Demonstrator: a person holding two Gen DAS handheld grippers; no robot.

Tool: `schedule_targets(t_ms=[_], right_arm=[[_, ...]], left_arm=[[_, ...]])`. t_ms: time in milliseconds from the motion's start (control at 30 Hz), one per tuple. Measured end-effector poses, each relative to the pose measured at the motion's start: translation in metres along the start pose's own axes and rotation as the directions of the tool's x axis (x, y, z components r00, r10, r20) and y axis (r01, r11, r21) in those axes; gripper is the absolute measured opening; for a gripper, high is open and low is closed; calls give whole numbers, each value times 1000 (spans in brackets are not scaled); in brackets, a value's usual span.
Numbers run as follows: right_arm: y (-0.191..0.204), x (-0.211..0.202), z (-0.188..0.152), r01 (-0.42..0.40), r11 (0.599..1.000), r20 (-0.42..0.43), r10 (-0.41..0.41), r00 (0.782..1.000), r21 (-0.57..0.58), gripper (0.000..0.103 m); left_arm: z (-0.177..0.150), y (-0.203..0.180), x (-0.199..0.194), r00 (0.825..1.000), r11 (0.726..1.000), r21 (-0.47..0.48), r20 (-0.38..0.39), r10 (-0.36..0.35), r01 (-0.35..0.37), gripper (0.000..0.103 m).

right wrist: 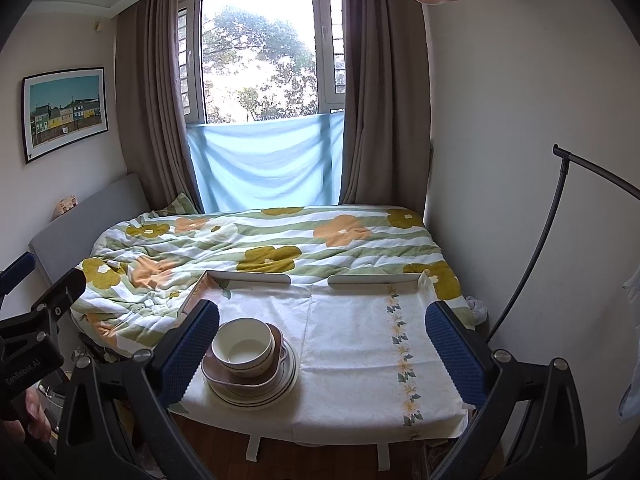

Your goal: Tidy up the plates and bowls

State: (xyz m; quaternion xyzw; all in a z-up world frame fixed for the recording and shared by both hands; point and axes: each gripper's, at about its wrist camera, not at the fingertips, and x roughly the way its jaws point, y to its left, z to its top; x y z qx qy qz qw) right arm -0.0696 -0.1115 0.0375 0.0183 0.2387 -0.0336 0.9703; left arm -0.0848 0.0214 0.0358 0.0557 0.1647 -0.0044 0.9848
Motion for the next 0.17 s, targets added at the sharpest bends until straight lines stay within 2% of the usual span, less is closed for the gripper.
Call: schedule_targets(t_ms=[167], right_arm=[[4,2,-5,0,1000,-17,0,1000,-1,103]], left_arm=[[-2,-8,-2,1000,1000,9,10,-10,10,103]])
